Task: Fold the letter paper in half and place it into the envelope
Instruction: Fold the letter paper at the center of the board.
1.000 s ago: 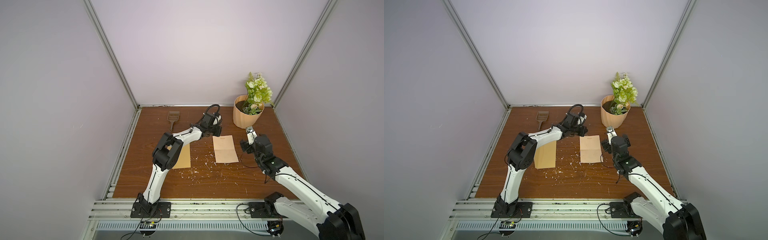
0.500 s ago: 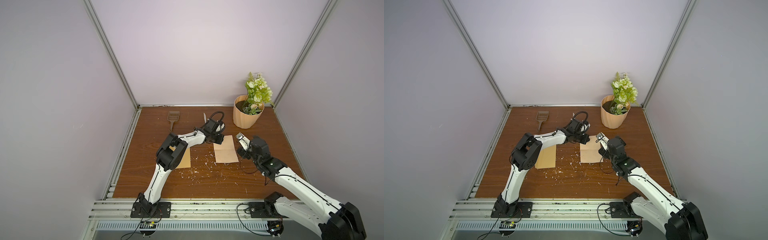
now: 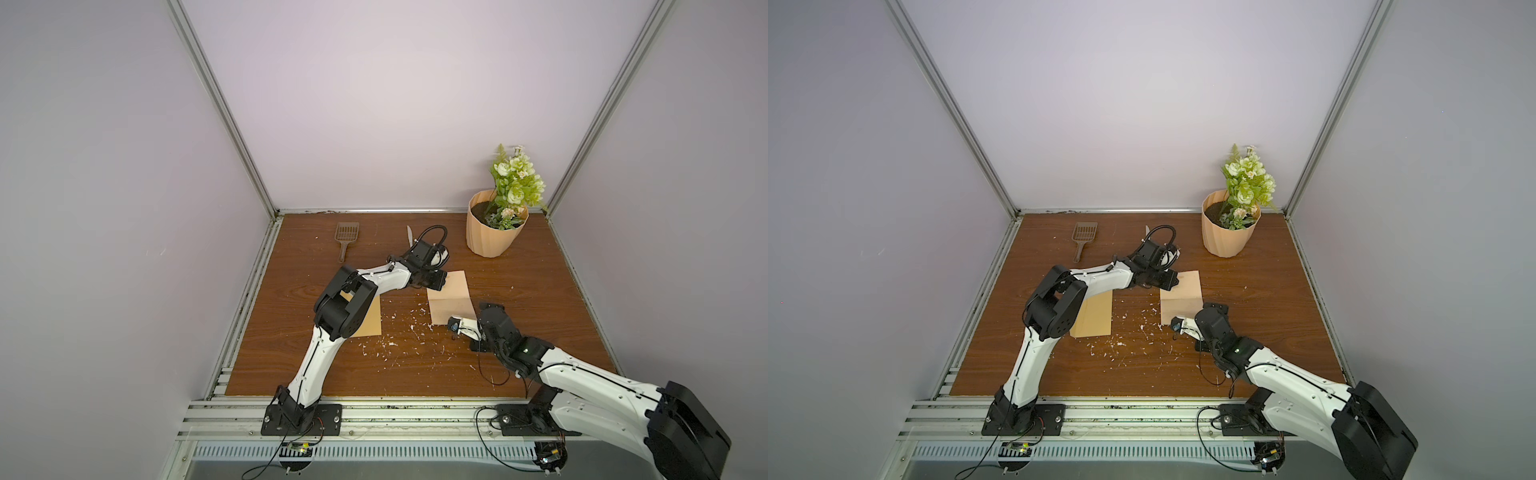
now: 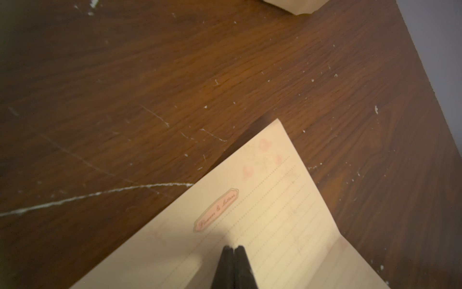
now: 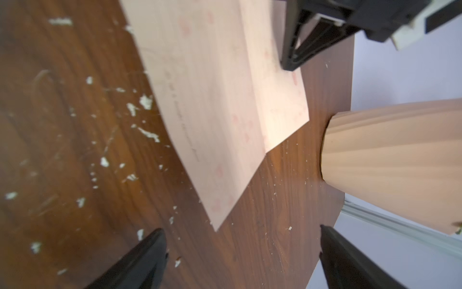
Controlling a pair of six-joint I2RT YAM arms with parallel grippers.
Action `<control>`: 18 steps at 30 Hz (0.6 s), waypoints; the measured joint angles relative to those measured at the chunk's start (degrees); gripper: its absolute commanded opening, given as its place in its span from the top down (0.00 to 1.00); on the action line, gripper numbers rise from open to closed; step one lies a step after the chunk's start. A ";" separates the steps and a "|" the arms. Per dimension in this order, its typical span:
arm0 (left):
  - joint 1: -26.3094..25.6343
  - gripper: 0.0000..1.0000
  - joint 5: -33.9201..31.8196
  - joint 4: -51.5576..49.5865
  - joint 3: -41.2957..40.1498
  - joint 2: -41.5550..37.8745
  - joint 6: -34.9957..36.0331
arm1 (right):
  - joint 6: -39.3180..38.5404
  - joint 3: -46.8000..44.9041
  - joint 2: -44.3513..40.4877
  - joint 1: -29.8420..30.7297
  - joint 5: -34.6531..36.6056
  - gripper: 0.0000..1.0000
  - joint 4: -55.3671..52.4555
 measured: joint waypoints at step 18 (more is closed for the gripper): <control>0.00 1.00 0.13 0.11 0.00 0.11 2.03 | -6.69 -2.23 16.57 0.66 7.23 0.20 24.30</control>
